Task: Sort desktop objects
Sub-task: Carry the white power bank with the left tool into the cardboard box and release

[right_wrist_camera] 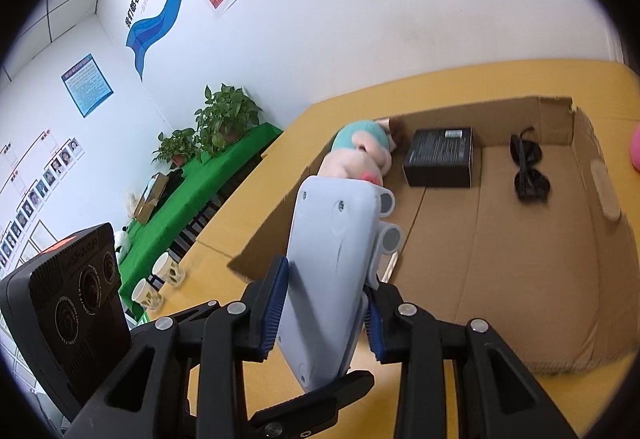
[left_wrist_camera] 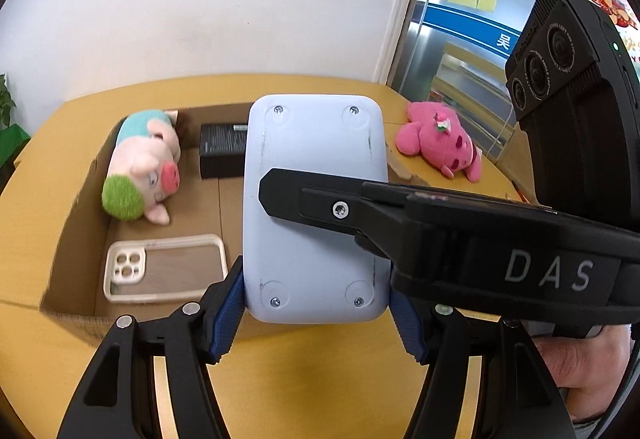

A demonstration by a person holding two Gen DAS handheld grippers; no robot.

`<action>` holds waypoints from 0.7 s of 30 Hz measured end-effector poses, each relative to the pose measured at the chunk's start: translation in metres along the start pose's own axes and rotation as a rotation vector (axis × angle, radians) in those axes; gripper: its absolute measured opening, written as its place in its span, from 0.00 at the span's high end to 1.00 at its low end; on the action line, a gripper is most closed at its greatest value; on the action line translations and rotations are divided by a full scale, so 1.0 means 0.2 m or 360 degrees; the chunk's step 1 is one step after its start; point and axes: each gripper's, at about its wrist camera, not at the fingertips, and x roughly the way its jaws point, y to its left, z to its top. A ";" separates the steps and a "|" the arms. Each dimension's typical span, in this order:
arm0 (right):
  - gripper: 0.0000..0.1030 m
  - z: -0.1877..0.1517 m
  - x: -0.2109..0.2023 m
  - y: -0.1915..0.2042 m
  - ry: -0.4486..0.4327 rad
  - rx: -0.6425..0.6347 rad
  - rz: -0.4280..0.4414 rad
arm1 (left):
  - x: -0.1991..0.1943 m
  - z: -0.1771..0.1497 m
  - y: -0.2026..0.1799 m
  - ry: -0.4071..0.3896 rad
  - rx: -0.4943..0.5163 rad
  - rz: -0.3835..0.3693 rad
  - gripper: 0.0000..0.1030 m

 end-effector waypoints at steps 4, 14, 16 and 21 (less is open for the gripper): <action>0.69 0.14 0.06 -0.10 0.0040 0.0075 0.0073 | 0.08 0.14 0.06 0.0044 -0.0032 -0.0030 0.33; 0.69 0.40 0.39 -0.32 0.0261 0.0144 0.0044 | 0.47 0.39 0.23 0.0300 -0.0129 -0.0004 0.33; 0.69 0.42 0.49 -0.40 0.0337 0.0205 0.0058 | 0.55 0.40 0.28 0.0371 -0.0191 -0.0027 0.33; 0.69 0.39 0.73 -0.56 0.0510 0.0303 0.0034 | 0.80 0.39 0.39 0.0583 -0.0326 -0.0032 0.33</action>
